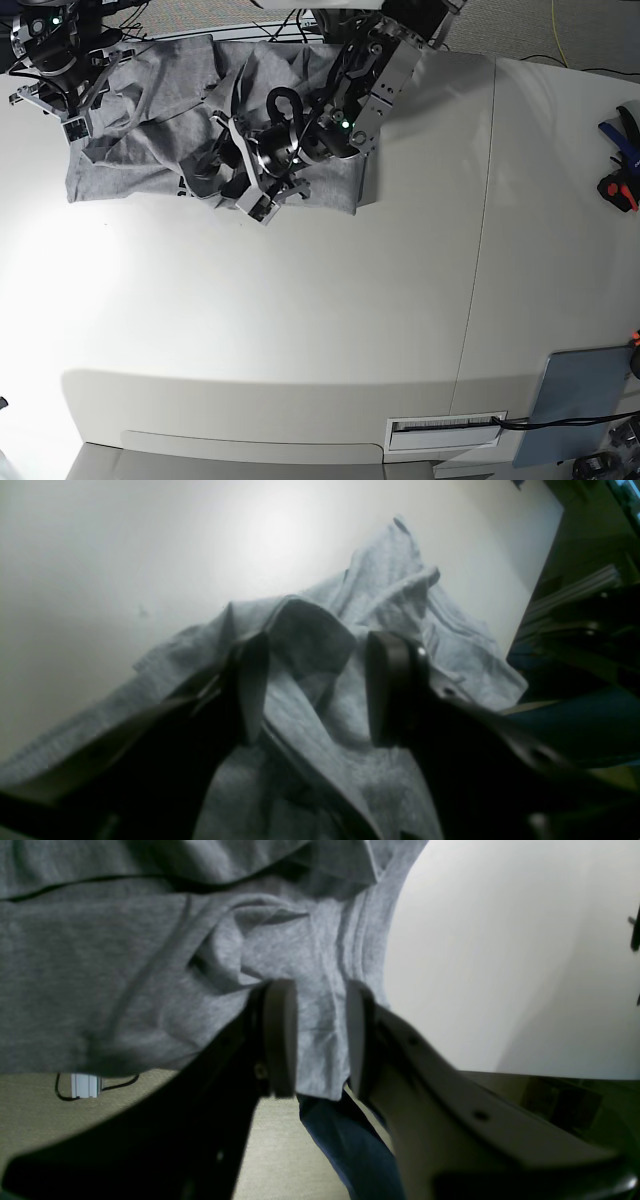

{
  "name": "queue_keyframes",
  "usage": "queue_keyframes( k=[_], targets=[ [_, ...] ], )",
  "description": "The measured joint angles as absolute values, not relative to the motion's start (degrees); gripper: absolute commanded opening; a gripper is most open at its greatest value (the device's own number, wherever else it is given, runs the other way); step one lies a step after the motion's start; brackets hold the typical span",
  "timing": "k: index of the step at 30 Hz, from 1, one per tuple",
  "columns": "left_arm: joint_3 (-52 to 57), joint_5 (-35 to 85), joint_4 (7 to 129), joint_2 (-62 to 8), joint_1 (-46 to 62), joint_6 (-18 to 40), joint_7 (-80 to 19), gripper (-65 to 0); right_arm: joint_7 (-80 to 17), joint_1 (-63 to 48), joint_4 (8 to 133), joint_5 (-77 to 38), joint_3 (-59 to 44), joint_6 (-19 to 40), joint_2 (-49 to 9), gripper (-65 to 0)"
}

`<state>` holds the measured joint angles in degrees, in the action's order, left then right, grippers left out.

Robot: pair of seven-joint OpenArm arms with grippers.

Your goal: Fold the T-shirt properly

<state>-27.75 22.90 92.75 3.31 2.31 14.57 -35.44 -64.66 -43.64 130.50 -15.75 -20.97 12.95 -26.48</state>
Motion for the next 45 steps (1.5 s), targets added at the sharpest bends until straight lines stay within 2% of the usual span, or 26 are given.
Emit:
queue_keyframes(
  k=[5, 8, 13, 15, 19, 27, 35, 42, 45],
  targets=[
    [-27.7, 22.9, 92.7, 3.3, 2.1, 19.3, -36.0, -33.2, -64.4, -43.6, 130.5, -15.7, -21.0, 12.9, -26.5, -47.8],
    [-27.7, 22.9, 92.7, 3.3, 2.2, 20.0, -36.4, -33.3, -63.0, -43.6, 130.5, -15.7, -21.0, 13.0, -26.5, -47.8],
    [-24.0, 18.2, 92.7, 3.3, 2.6, 12.6, -38.9, -33.3, -63.0, -43.6, 130.5, -15.7, -21.0, 12.9, -26.5, -47.8],
    [-21.6, 16.4, 92.7, 3.1, 3.1, 12.2, -38.7, -33.4, -63.0, -43.6, 130.5, -15.7, -21.0, 12.9, -26.5, -47.8],
    [-21.2, 11.4, 92.4, 3.0, 4.6, 12.3, -38.4, -38.9, -63.0, -43.6, 130.5, -15.7, -21.0, 13.0, -26.5, -47.8],
    [-30.9, 6.7, 86.0, 3.4, 2.2, 7.0, -34.3, -39.5, -63.0, -43.6, 130.5, -15.7, -21.0, 13.0, -26.5, -47.8],
    [-38.7, 2.6, 85.3, 7.6, -2.2, 1.8, -33.5, -39.5, -63.3, -43.6, 130.5, -15.7, -21.0, 13.0, -26.5, -47.8],
    [-36.9, 3.5, 85.4, 7.6, -2.7, 3.0, -35.3, -39.5, -63.4, -43.6, 130.5, -15.8, -21.0, 13.0, -26.5, -47.8],
    [-32.9, 6.3, 86.6, 6.9, -2.7, 6.2, -37.1, -39.5, -64.9, -43.6, 130.5, -22.0, -21.0, 15.3, -26.5, -47.8]
  ],
)
